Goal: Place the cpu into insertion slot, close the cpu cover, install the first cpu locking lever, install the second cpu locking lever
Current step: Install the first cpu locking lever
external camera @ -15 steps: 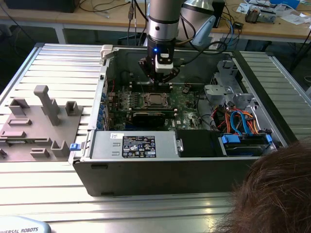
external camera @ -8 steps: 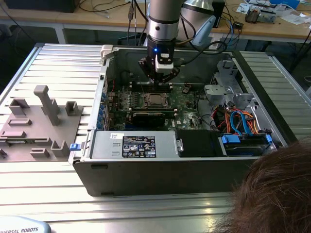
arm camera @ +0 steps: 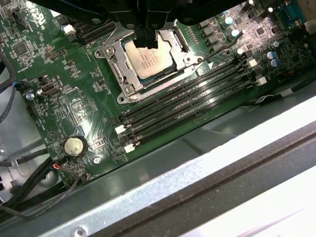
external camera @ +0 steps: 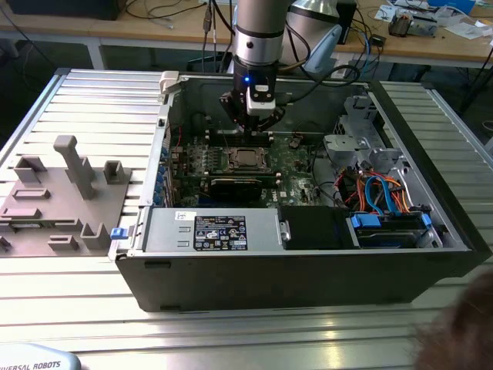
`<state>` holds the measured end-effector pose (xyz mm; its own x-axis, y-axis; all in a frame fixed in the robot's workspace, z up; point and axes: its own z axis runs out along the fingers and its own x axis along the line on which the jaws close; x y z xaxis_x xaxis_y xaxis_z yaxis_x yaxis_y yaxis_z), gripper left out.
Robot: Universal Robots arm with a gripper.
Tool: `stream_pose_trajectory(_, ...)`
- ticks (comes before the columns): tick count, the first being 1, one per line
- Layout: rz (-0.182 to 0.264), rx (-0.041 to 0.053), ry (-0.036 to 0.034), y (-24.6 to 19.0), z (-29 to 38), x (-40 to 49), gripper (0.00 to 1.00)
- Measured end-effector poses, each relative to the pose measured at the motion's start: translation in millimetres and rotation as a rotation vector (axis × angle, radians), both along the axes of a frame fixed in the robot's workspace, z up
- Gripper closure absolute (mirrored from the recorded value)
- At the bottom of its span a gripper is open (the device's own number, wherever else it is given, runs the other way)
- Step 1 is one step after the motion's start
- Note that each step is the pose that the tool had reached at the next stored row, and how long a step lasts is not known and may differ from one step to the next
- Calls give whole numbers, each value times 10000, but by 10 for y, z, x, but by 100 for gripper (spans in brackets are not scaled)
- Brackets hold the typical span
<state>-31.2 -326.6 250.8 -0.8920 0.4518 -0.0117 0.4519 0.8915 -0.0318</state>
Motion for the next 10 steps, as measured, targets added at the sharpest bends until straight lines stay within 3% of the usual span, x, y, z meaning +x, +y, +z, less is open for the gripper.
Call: stream_pose_trajectory(10, 89, 0, 0, 0, 0, 0, 89)
